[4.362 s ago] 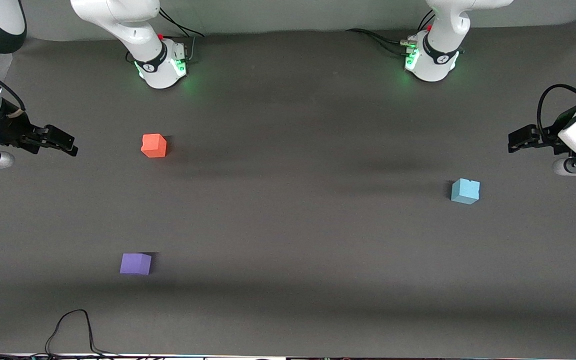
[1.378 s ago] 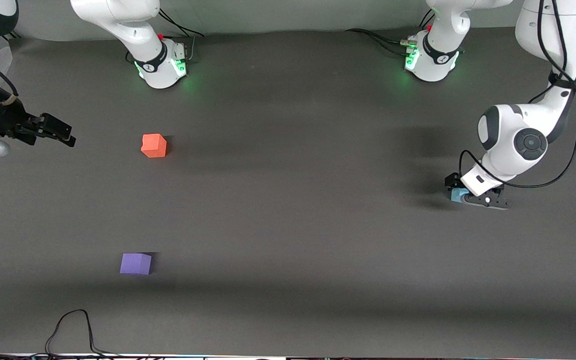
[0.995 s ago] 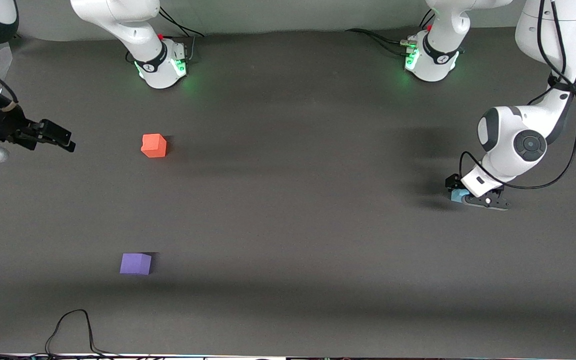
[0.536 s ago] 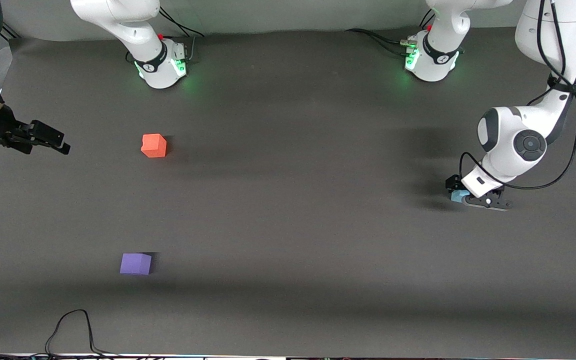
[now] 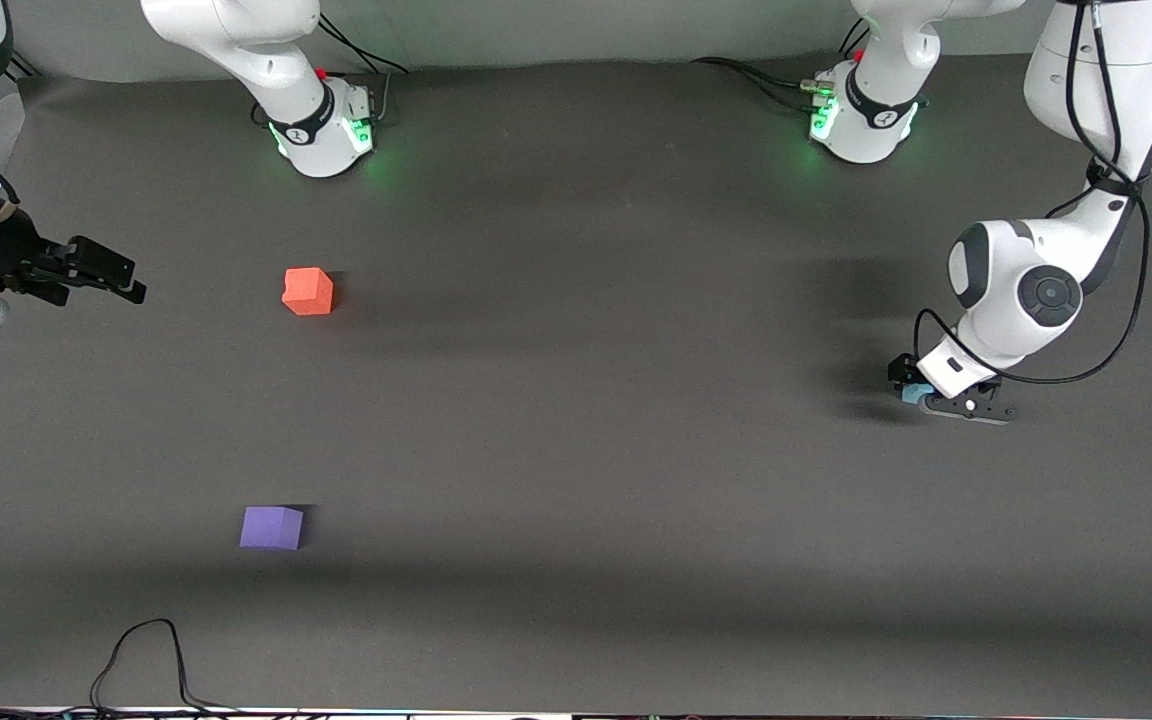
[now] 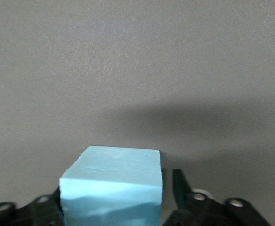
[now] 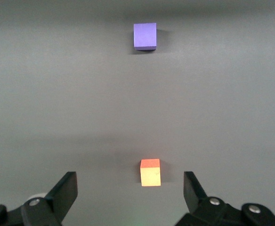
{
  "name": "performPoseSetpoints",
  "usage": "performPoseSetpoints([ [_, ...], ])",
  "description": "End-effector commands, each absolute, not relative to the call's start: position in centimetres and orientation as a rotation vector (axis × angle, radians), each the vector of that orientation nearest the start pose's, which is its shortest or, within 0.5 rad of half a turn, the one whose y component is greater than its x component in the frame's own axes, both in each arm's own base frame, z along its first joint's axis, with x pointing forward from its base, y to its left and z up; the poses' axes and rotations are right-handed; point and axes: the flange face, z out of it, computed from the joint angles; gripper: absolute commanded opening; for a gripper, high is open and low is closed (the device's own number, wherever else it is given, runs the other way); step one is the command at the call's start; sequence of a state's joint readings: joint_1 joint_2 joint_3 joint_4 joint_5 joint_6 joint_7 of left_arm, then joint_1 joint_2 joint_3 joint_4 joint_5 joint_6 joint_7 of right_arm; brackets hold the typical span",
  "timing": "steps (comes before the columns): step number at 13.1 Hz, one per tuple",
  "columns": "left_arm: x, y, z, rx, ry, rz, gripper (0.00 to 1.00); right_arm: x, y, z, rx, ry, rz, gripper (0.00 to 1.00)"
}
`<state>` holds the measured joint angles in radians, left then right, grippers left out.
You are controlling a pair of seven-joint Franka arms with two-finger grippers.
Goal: Place blue block between orange and purple blocks
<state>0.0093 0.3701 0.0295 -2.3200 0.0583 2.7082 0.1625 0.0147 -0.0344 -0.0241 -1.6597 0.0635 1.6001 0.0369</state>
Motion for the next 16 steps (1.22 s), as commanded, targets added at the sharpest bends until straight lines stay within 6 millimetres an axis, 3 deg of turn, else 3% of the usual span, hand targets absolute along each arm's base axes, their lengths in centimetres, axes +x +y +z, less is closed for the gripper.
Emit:
performPoseSetpoints([
  [1, 52.3, 2.0, 18.7, -3.090, 0.269, -0.034, 0.44, 54.7, 0.2, 60.7, -3.091, 0.038, 0.045, 1.00],
  [2, 52.4, 2.0, 18.8, -3.089, 0.269, -0.039, 0.37, 54.7, 0.2, 60.7, -3.091, 0.038, 0.048, 1.00],
  [5, 52.6, 2.0, 20.0, -3.088, 0.270, -0.044, 0.37, 54.7, 0.2, 60.7, -3.092, 0.035, 0.046, 1.00],
  [6, 52.9, 2.0, 21.8, -3.089, 0.266, 0.001, 0.37, 54.7, 0.1, 60.8, -3.091, 0.038, 0.043, 1.00],
  [9, 54.1, 0.8, 30.7, -3.093, 0.209, 0.177, 0.37, 54.8, -0.3, 60.8, -3.091, -0.047, 0.028, 1.00],
  [11, 55.3, -2.0, 35.8, -3.085, 0.198, 0.271, 0.37, 54.8, -0.1, 60.9, -3.091, -0.052, 0.026, 1.00],
  [13, 56.3, -7.2, 40.0, -3.073, 0.130, 0.296, 0.37, 54.8, 0.0, 61.0, -3.091, -0.054, 0.019, 1.00],
  [16, 54.9, -17.2, 42.1, -3.087, 0.092, 0.267, 0.37, 54.9, 0.0, 60.9, -3.092, -0.054, 0.022, 1.00],
])
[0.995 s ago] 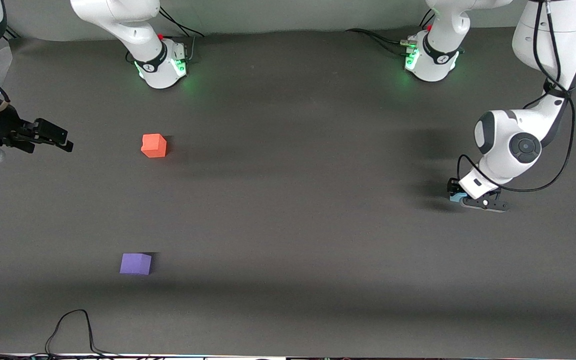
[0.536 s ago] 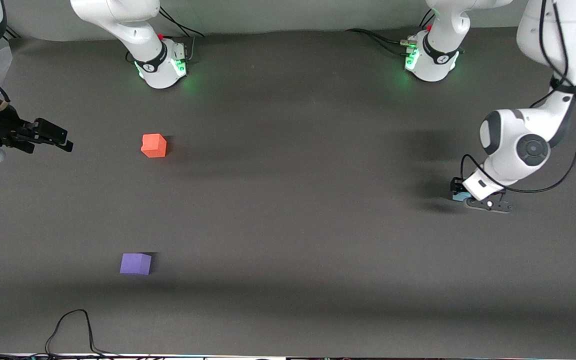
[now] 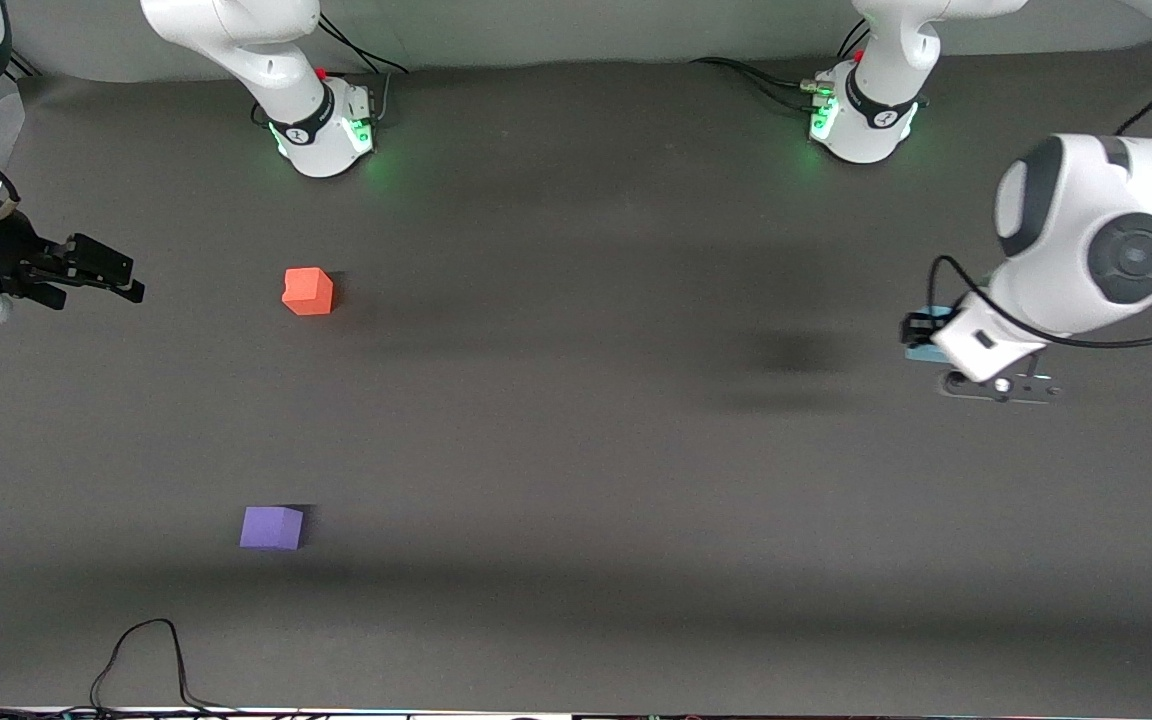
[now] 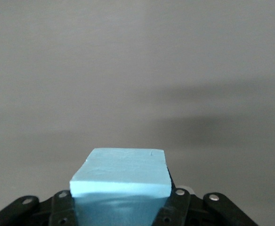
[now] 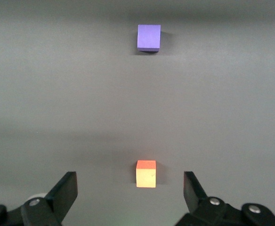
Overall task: Place blue block between orange and purple blocks
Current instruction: 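Lift the blue cube and carry it toward the table's middle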
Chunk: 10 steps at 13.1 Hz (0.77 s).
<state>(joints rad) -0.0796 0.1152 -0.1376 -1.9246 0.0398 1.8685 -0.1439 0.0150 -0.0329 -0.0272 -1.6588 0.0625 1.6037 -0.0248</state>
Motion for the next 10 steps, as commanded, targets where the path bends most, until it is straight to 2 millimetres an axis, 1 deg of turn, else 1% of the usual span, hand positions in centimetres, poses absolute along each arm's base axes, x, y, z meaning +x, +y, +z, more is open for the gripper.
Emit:
performPoseSetpoints([
  [1, 54.2, -20.7, 42.6, -3.108, 0.097, 0.251, 0.37, 54.9, 0.0, 60.9, -3.092, -0.054, 0.022, 1.00],
  [2, 53.9, -24.0, 43.1, -3.133, 0.074, 0.236, 0.36, 54.9, 0.0, 60.9, -3.092, -0.054, 0.022, 1.00],
  [3, 53.4, -28.1, 43.6, -3.152, 0.048, 0.219, 0.36, 54.9, 0.0, 60.8, -3.094, -0.055, 0.024, 1.00],
  [4, 53.0, -31.6, 43.6, -3.163, 0.019, 0.202, 0.36, 54.9, 0.0, 60.8, -3.094, -0.055, 0.024, 1.00],
  [5, 52.1, -35.4, 43.0, -3.172, 0.021, 0.199, 0.36, 54.9, 0.0, 60.8, -3.094, -0.055, 0.024, 1.00],
  [7, 50.0, -41.7, 40.3, -3.207, -0.033, 0.141, 0.36, 55.0, -0.2, 60.7, -3.111, -0.056, 0.030, 1.00],
  [8, 48.8, -44.5, 38.2, -3.221, -0.055, 0.124, 0.36, 55.0, -0.3, 60.5, -3.115, -0.056, 0.035, 1.00],
  [9, 47.5, -47.0, 35.6, -3.224, -0.080, 0.126, 0.36, 55.0, -0.3, 60.5, -3.115, -0.056, 0.035, 1.00],
  [10, 45.7, -49.5, 32.9, -3.211, -0.085, 0.110, 0.36, 55.0, -0.2, 60.5, -3.114, -0.053, 0.035, 1.00],
])
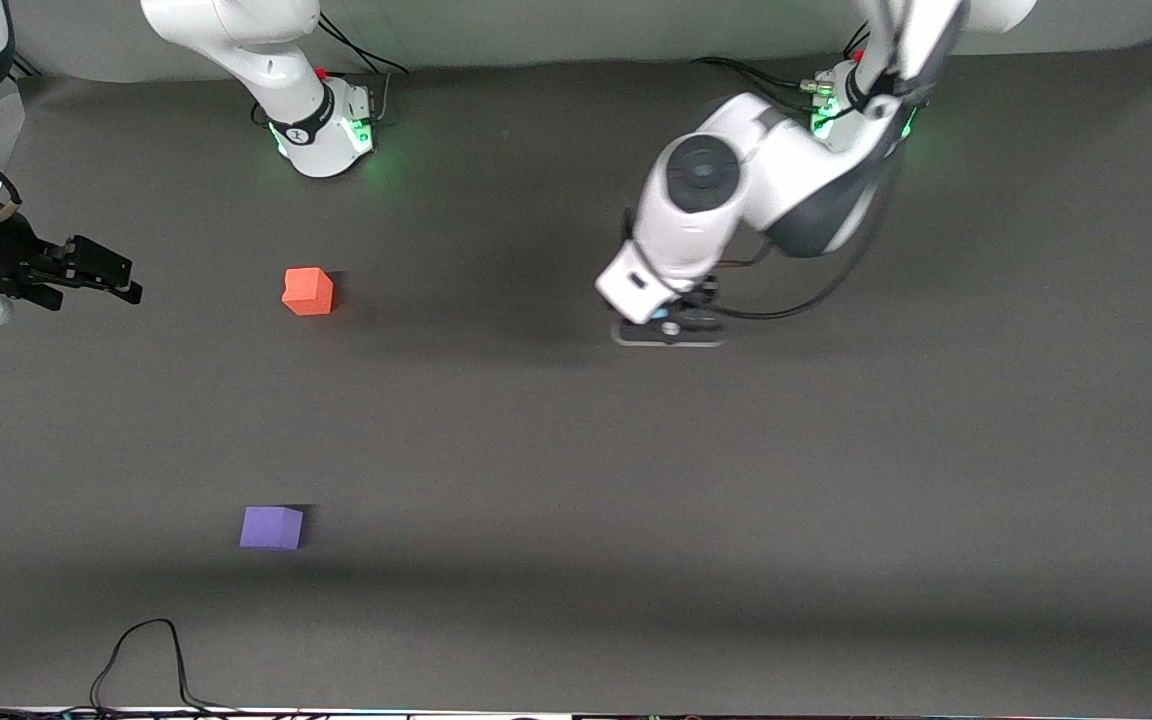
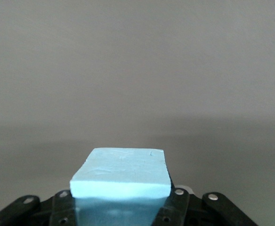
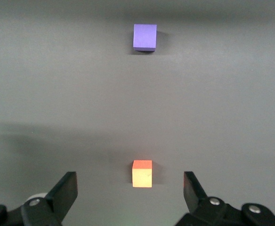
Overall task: Place blue block between orange and purple blocks
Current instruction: 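Lift the blue cube and carry it toward the table's middle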
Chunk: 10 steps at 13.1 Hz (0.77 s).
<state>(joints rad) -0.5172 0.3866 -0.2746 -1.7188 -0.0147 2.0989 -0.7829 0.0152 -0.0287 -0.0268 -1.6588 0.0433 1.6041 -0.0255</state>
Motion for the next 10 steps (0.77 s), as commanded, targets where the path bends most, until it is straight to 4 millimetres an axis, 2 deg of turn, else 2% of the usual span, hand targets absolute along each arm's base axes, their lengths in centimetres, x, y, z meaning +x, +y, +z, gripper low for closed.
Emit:
performPoseSetpoints([
  [1, 44.3, -51.3, 30.1, -3.190, -0.117, 0.087, 0.36, 55.0, -0.2, 60.4, -3.109, -0.053, 0.037, 1.00],
  [3, 42.3, -53.4, 24.6, -3.147, -0.158, 0.045, 0.36, 55.2, -0.5, 60.1, -3.111, -0.048, 0.044, 1.00],
  [5, 40.7, -54.3, 21.2, -3.124, -0.195, 0.069, 0.36, 55.3, -0.4, 59.9, -3.115, -0.041, 0.049, 1.00],
  [8, 41.4, -54.7, 20.2, -3.124, -0.240, 0.076, 0.37, 55.5, -0.4, 59.7, -3.117, -0.032, 0.054, 1.00],
  [10, 41.9, -54.7, 19.7, -3.122, -0.249, 0.074, 0.43, 55.5, -0.4, 59.6, -3.117, -0.032, 0.057, 1.00],
])
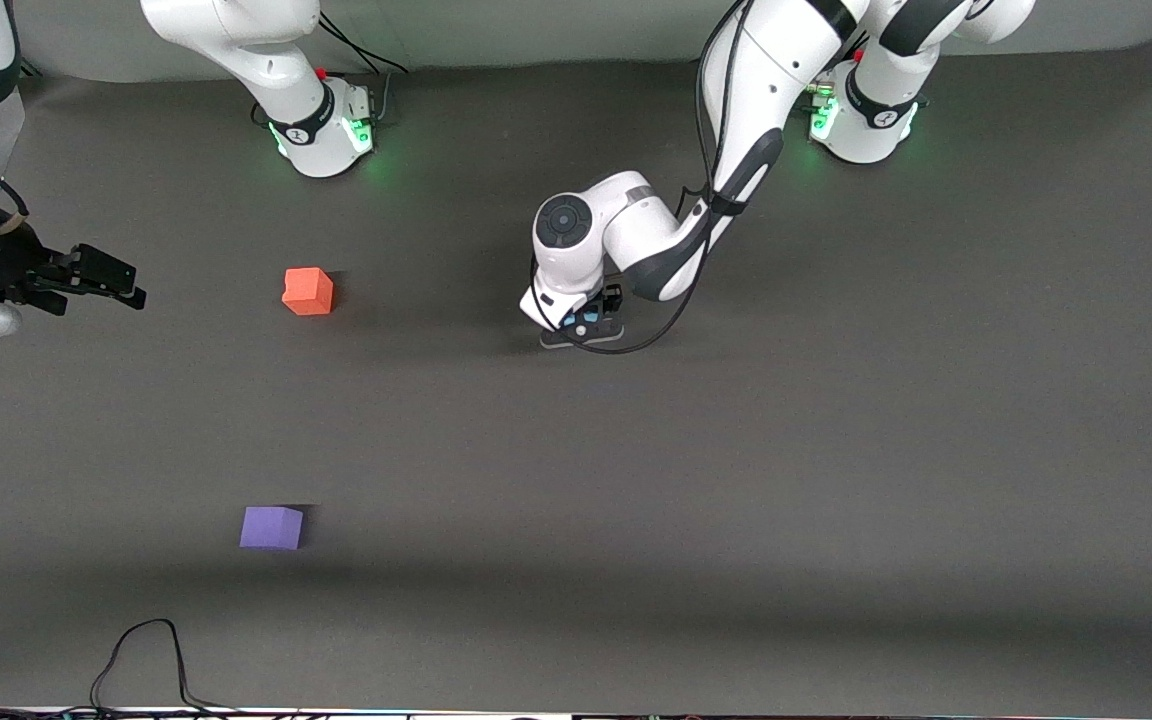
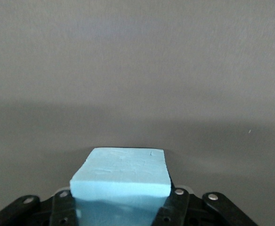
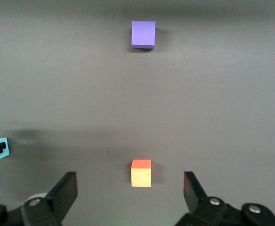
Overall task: Place blue block between orange and purple blocks
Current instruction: 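Lower the blue cube and open the left gripper to release it, then return the left gripper to rest while the right gripper reaches the cube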
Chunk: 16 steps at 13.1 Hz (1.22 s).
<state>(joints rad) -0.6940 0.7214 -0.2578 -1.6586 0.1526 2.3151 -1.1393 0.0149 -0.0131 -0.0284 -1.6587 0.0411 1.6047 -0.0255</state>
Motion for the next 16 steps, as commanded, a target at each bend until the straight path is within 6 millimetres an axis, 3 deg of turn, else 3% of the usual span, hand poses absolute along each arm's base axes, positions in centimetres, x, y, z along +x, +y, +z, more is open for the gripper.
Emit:
performPoseSetpoints([
  [1, 42.1, -54.6, 19.6, -3.121, -0.250, 0.072, 0.57, 55.8, -0.4, 59.0, -3.120, -0.034, 0.078, 1.00],
  [2, 42.4, -54.5, 19.8, -3.122, -0.232, 0.066, 0.95, 55.8, -0.3, 58.9, -3.127, -0.037, 0.081, 1.00],
  [3, 42.6, -54.3, 19.9, -3.119, -0.224, 0.049, 1.00, 55.8, -0.4, 58.9, -3.127, -0.037, 0.081, 1.00],
  [4, 42.7, -54.2, 20.3, -3.111, -0.215, 0.039, 1.00, 55.9, -0.4, 58.6, -3.129, -0.035, 0.088, 1.00],
  [6, 44.4, -53.0, 23.3, -3.099, -0.218, 0.021, 1.00, 55.9, -0.8, 58.2, -3.125, -0.025, 0.100, 1.00],
  [10, 47.6, -47.4, 35.3, -3.088, -0.107, 0.122, 1.00, 55.9, -0.3, 57.9, -3.114, -0.029, 0.119, 1.00],
  [12, 51.2, -41.2, 39.9, -3.101, -0.103, 0.171, 1.00, 55.8, 1.4, 57.4, -3.098, -0.065, 0.140, 1.00],
  [14, 55.5, -32.0, 43.5, -3.123, -0.060, 0.230, 1.00, 55.8, 4.0, 57.2, -3.033, -0.041, 0.145, 1.00],
  [16, 59.3, -22.0, 44.6, -3.129, -0.028, 0.270, 1.00, 56.1, 10.3, 56.0, -3.023, -0.010, 0.162, 1.00],
])
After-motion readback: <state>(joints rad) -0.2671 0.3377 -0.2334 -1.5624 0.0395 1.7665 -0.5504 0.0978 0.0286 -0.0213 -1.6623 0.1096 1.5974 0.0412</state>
